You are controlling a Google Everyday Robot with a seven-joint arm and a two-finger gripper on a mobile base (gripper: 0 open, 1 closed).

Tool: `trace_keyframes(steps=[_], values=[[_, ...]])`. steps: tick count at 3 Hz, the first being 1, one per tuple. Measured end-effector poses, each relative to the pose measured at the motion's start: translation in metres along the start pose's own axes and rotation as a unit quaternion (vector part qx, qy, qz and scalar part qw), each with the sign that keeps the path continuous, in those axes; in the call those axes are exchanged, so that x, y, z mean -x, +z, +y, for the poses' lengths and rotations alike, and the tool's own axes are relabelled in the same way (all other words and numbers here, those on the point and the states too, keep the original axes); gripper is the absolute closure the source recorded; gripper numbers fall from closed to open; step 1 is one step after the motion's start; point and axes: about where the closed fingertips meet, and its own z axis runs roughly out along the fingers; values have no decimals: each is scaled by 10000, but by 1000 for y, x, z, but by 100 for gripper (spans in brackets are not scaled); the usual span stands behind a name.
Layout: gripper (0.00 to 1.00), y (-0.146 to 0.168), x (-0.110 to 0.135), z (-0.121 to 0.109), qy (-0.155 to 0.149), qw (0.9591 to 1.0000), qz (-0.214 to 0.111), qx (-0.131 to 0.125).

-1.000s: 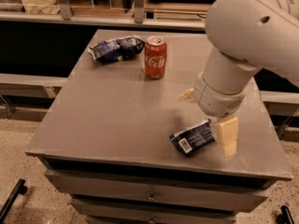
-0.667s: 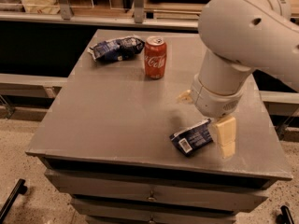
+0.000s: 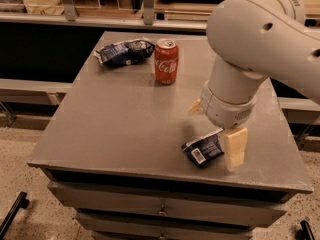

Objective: Move rxbar blueberry near coke can

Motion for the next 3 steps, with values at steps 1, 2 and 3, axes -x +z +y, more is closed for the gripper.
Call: trace_keyframes(steps=[1, 2, 3], values=[[47, 1, 0, 0, -5, 10000, 2, -6], [70, 1, 1, 0, -7, 10000, 3, -9], [92, 2, 1, -1, -10, 10000, 4, -12]])
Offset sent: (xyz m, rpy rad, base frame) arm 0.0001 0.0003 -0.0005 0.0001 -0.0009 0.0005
